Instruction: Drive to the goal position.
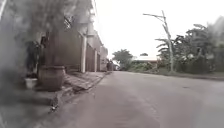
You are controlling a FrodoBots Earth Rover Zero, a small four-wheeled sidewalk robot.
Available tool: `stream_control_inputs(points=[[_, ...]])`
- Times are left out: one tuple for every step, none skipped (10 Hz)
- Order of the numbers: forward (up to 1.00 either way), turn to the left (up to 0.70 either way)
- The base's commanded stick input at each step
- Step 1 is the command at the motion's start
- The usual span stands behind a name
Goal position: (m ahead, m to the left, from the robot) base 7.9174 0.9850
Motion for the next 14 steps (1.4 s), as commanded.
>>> stream_control_inputs(points=[[0.66,0.0],[0.66,0.0],[0.66,0.0],[0.68,0.0],[0.7,0.0],[0.7,0.0],[0.7,0.0],[0.7,0.0],[0.7,0.0],[0.7,0.0],[0.7,0.0],[0.7,-0.19],[0.7,-0.35],[0.7,-0.35]])
